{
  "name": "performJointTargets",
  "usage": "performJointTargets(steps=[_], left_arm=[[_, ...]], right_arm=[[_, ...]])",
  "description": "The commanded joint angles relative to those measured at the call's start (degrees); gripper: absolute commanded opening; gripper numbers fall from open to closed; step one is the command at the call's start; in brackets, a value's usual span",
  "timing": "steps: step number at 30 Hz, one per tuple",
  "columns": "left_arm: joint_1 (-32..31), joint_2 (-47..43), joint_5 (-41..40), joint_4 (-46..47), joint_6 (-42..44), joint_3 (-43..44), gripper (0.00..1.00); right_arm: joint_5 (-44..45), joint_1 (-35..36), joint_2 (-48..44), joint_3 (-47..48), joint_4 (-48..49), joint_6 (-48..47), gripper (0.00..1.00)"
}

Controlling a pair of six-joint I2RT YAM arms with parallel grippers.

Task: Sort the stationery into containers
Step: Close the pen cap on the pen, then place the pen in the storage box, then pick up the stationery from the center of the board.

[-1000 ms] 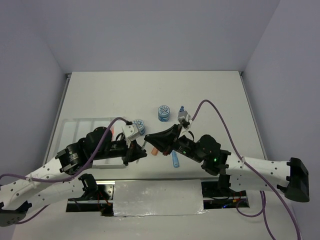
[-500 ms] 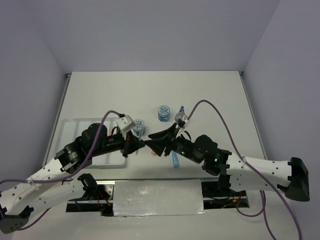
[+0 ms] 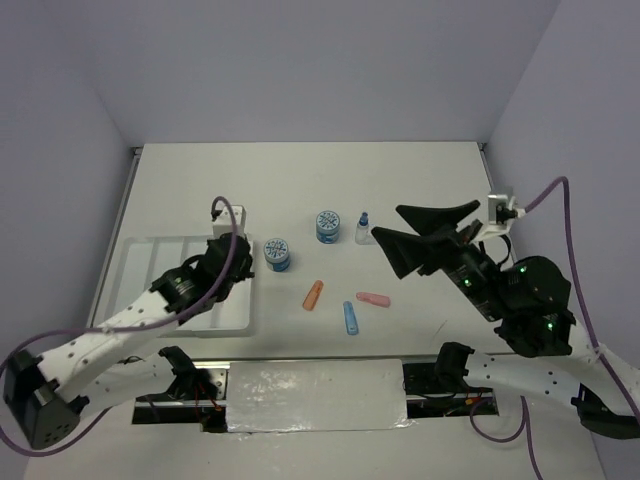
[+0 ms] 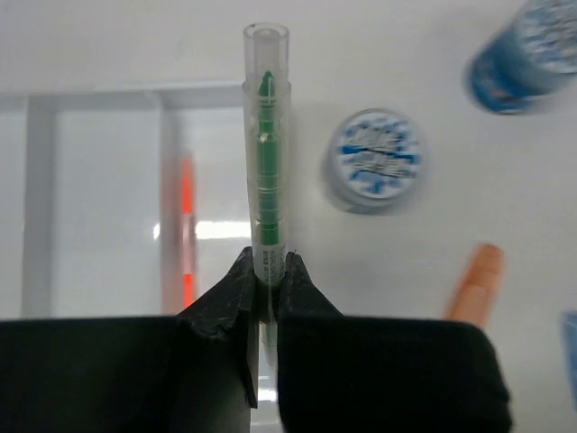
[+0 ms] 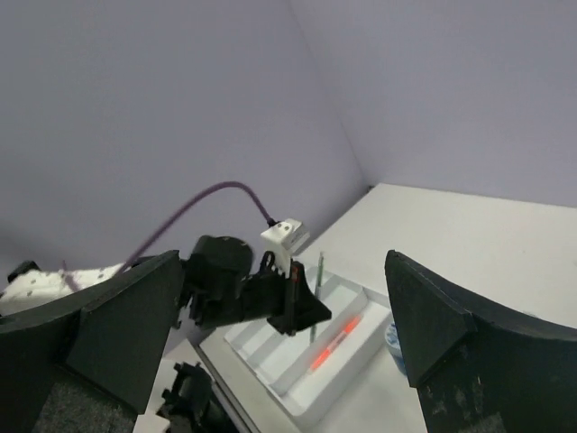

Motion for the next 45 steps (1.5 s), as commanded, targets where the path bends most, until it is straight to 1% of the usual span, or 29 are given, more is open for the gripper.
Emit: performJointTargets(steps=[1,2,5,7,11,14,16,18,20,21,22,24,25,28,30,31,33,34,36,38,39,41,45], left_arm=[[7.56,6.90,-7.02,-6.37,-5.75,-1.80,0.00],[9.34,7.10,-4.56,-4.52,-5.04,-3.13,0.00],[13.30,7.01,2.47,0.49,-3.55,-6.99,0.00],[14.88,7.88,3.98,0.16,-3.54,-7.09,0.01],[16.83,10.26,8.10,0.33,-2.58,-6.92,0.13],[16.92,11.66,10.30,0.94,-2.58,-7.36,0.19],[16.92,12.37,10.93,1.65,-2.23,-7.97,0.25],[17.00,13.59,10.76,1.65,-2.49,-8.06,0.28],[17.00,14.56,11.28,1.91,-2.40,-7.80,0.34],[17.09,15.35,11.72,1.91,-2.40,-7.36,0.38],[17.00,15.62,11.72,1.56,-2.40,-6.92,0.49],[17.00,16.15,11.20,-0.36,-2.66,-5.09,0.60],[17.00,15.98,10.76,-1.33,-2.84,-4.29,0.70],[17.00,14.84,8.83,-5.54,-2.93,-0.34,0.81],[17.00,13.09,7.34,-7.66,-2.75,3.08,0.84],[17.00,12.55,7.15,-8.89,-2.49,4.06,0.89],[17.00,12.02,6.80,-10.03,-1.79,7.21,0.91],[17.00,12.28,6.71,-10.56,-1.35,9.15,0.99],[17.00,12.63,9.33,-8.82,-0.13,10.21,0.99],[16.57,13.59,15.11,-4.70,0.93,11.01,0.99],[16.13,15.69,16.02,-4.33,1.64,12.75,0.99],[13.94,18.42,15.94,-3.02,3.12,16.09,0.99],[11.29,27.56,17.43,-0.47,5.86,21.11,0.99]], right_arm=[[3.01,-0.32,-4.02,-5.55,-6.29,-0.53,1.00],[3.10,-0.32,-5.00,-7.48,-6.73,-0.27,1.00],[2.75,-0.41,-7.90,-9.42,-9.36,0.44,1.00],[2.14,-0.41,-9.57,-9.96,-11.03,0.27,1.00],[1.34,-0.32,-11.60,-10.75,-11.83,-0.17,1.00],[0.81,-0.41,-12.66,-11.71,-11.22,-0.53,1.00],[0.90,-0.41,-12.83,-11.98,-11.22,-0.70,1.00],[0.90,-0.41,-12.66,-12.07,-11.39,-0.88,1.00],[0.73,-0.41,-12.66,-12.24,-11.31,-1.14,1.00],[0.64,-0.41,-12.66,-12.24,-11.05,-1.23,1.00],[0.55,-0.32,-12.66,-12.16,-11.04,-1.58,1.00],[0.90,-0.41,-12.57,-12.07,-11.22,-2.10,1.00],[1.08,-0.41,-12.48,-11.63,-11.39,-2.20,1.00],[1.52,-0.41,-12.48,-10.93,-11.66,-2.99,1.00],[2.04,-0.41,-12.66,-10.66,-11.40,-3.60,1.00],[2.22,-0.49,-12.66,-10.49,-11.22,-3.69,1.00],[2.74,-0.41,-12.48,-10.40,-11.13,-4.04,1.00],[2.75,-0.32,-12.13,-10.22,-11.13,-4.04,1.00],[3.62,-0.41,-11.52,-10.05,-11.30,-3.69,1.00],[5.64,-0.41,-10.12,-9.52,-12.35,-2.64,1.00],[7.74,-0.32,-9.67,-8.82,-14.01,-1.16,1.00],[8.72,-0.41,-8.45,-8.20,-15.69,-0.01,1.00],[7.76,-0.41,-8.44,-7.85,-18.77,0.79,1.00]])
